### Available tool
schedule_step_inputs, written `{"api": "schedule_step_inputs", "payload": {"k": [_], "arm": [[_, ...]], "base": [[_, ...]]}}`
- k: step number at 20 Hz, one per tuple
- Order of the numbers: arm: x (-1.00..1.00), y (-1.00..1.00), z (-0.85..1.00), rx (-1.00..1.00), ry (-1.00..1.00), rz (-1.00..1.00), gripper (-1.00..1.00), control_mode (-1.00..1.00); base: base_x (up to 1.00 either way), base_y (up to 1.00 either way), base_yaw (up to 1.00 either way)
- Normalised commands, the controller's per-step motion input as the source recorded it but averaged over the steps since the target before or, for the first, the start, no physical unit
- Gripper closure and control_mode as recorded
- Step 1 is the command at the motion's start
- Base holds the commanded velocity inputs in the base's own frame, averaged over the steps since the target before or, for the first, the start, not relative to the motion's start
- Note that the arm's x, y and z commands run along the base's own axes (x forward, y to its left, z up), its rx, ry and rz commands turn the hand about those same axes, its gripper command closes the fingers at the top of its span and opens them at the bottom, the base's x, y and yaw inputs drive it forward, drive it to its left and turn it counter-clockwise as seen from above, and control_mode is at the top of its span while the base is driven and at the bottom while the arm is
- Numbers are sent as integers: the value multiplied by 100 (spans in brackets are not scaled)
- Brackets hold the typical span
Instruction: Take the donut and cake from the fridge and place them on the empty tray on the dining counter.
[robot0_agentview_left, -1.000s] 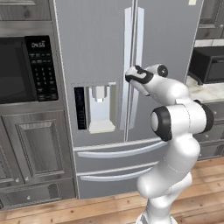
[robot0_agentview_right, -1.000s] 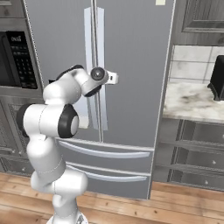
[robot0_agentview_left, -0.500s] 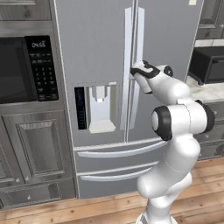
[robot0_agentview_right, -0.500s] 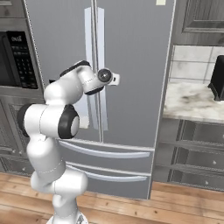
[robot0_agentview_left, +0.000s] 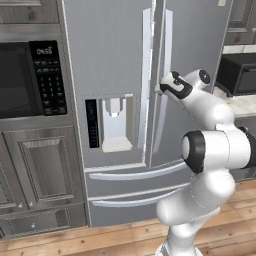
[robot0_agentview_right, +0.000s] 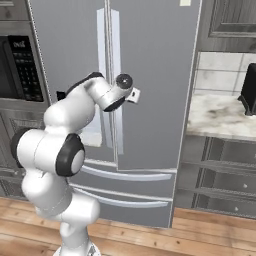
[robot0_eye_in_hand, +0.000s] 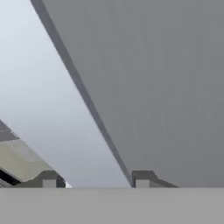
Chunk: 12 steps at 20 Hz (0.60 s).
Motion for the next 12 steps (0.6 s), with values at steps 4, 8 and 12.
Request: {"api": "schedule_step_inputs", "payload": {"k": [4, 8, 12], "arm": [[-80, -54, 0, 12, 6, 0, 100, -100], [-74, -58, 0, 10, 1, 0, 100, -100], [-69, -69, 0, 9, 0, 0, 100, -100]], "base": [[0, 0, 0], [0, 0, 0], [0, 0, 0]]}}
